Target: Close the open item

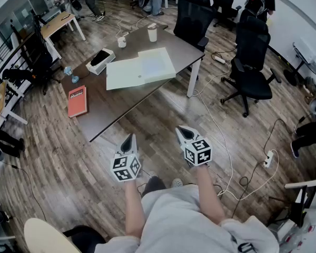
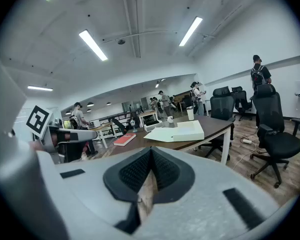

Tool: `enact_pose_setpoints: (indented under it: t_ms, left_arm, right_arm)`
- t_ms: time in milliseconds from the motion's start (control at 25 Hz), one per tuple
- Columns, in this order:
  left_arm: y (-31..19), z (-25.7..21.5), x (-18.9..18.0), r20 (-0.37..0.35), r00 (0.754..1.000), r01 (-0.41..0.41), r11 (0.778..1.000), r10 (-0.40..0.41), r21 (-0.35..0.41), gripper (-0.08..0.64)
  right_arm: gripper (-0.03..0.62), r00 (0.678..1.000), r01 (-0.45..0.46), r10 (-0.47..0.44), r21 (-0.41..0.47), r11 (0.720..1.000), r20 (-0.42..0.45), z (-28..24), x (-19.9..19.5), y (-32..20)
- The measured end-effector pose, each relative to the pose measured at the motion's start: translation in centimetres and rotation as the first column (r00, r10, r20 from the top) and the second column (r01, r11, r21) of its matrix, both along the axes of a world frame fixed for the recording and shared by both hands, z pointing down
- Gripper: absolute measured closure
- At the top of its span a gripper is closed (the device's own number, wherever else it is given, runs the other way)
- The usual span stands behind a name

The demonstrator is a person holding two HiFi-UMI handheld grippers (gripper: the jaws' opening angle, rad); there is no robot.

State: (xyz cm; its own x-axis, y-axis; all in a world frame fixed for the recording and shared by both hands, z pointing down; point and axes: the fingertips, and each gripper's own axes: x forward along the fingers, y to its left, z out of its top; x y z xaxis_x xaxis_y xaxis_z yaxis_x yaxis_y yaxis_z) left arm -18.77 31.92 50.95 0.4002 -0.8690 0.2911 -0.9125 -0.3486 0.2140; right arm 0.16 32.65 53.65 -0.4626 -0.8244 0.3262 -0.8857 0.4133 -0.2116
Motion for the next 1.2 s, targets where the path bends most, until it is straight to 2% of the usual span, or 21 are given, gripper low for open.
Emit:
enact_pose_setpoints:
  t_ms: [280, 480, 640, 800, 960, 1080, 1200]
  left_arm:
    - [0.3, -1.2, -0.2, -0.006, 0.999, 0.041, 0.997, -0.041, 0.061, 0.555]
    - [0.9, -0.7, -0.1, -0.003, 0.999, 0.041, 0.998, -0.041, 0.054, 0.555]
    - [1.3, -0.3, 0.1, 0.002, 0.999, 0.045, 0.998, -0.045, 0.045, 0.555]
    - [2.0, -0.3, -0.5, 0.014, 0.998, 0.068, 0.996, -0.068, 0.054, 0.555]
    - [2.3, -1.0, -2.9, 0.027, 0.989, 0.141, 0.987, -0.144, 0.074, 0.554]
    - [2.4, -0.1, -4.0, 0.055, 0.985, 0.162, 0.985, -0.165, 0.052, 0.544]
    - [2.3, 0.9, -3.4, 0.065, 0.989, 0.132, 0.991, -0.133, 0.029, 0.457]
  right_arm:
    - [0.588, 1.000, 0.003, -0.003, 0.005, 1.000, -0.006, 0.1, 0.5, 0.5]
    - [0.588, 1.000, 0.003, -0.003, 0.004, 1.000, -0.003, 0.3, 0.9, 1.1]
    - [0.588, 0.998, -0.029, 0.029, -0.004, 1.000, 0.057, 0.4, 1.7, 1.1]
    - [0.586, 0.995, -0.012, 0.013, -0.008, 1.000, 0.098, 0.5, 1.9, 1.0]
    - [0.584, 0.991, 0.004, -0.006, 0.018, 1.000, 0.130, 0.2, 1.2, 0.7]
    - [0.478, 0.990, 0.044, -0.046, 0.015, 0.999, 0.133, 0.7, 0.2, 0.7]
    - [0.450, 0.989, 0.041, -0.042, 0.009, 0.999, 0.144, 1.2, 0.5, 0.7]
